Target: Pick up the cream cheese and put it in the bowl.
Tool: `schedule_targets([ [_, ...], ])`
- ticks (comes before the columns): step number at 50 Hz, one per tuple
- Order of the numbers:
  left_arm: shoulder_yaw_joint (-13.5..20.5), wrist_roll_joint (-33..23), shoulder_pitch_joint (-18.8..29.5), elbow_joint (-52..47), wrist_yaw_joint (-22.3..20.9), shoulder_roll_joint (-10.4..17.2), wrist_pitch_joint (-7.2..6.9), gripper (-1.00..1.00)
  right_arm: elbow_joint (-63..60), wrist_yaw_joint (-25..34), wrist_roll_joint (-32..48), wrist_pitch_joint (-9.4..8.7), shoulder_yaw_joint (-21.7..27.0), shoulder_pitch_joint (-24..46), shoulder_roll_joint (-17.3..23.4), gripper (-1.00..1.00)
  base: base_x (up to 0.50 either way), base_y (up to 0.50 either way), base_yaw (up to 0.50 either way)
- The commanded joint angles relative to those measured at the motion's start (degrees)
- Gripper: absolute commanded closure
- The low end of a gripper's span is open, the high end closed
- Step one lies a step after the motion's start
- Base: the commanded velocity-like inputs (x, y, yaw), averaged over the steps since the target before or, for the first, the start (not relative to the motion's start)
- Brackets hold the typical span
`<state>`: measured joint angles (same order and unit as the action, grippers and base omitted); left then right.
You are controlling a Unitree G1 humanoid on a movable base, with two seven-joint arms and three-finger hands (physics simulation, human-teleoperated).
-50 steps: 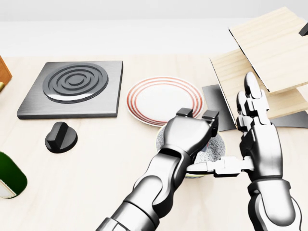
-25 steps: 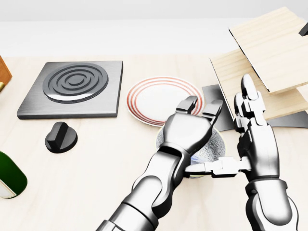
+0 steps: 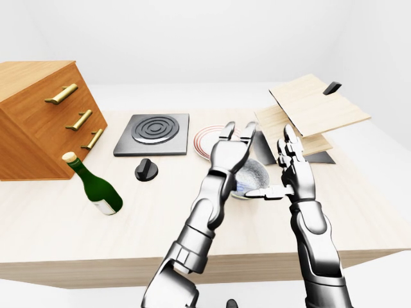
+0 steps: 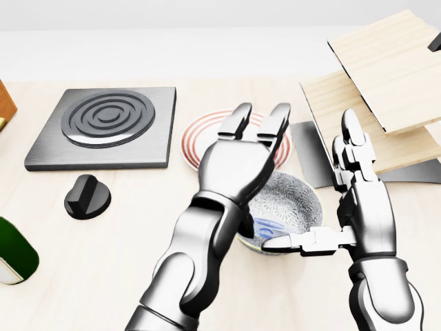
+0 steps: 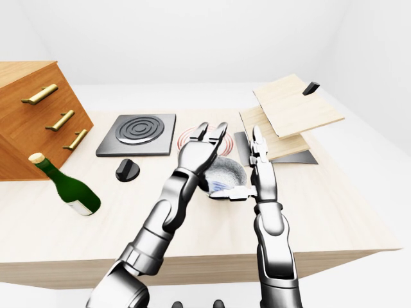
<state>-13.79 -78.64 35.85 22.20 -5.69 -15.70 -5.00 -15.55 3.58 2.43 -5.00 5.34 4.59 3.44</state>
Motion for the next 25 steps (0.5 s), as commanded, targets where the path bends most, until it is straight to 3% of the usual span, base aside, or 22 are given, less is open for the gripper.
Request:
schedule_targets([
  [1, 4.6, 10.8, -7.6, -16.0, -2.0, 7.2, 0.0, -0.98, -0.1, -0.5, -0.3, 0.0, 0.1, 0.5, 0.0, -1.0, 0.0, 0.0, 0.0],
  [8, 7.1, 19.4, -11.1, -23.3, -0.2, 11.7, 0.0, -1.0, 0.1, -0.6, -0.2, 0.0, 0.0, 0.6, 0.0, -1.0, 0.0, 0.0, 0.0],
  [11, 8.1, 25.1, -17.0, -31.6, 1.0, 12.8, 0.0, -1.0, 0.9, -0.7, -0.1, 0.0, -0.1, 0.8, 0.0, -1.0, 0.0, 0.0, 0.0],
  [18, 9.0, 39.4, -25.7, -37.8, 4.1, 14.2, 0.0, -1.0, 1.7, -0.8, -0.2, 0.0, -0.2, 1.1, 0.0, -1.0, 0.0, 0.0, 0.0],
  [25, 7.9, 48.0, -31.4, -42.8, 2.0, 14.6, 0.0, -1.0, 1.1, -0.9, 0.0, 0.0, -0.2, 0.9, 0.0, -1.0, 0.0, 0.0, 0.0],
])
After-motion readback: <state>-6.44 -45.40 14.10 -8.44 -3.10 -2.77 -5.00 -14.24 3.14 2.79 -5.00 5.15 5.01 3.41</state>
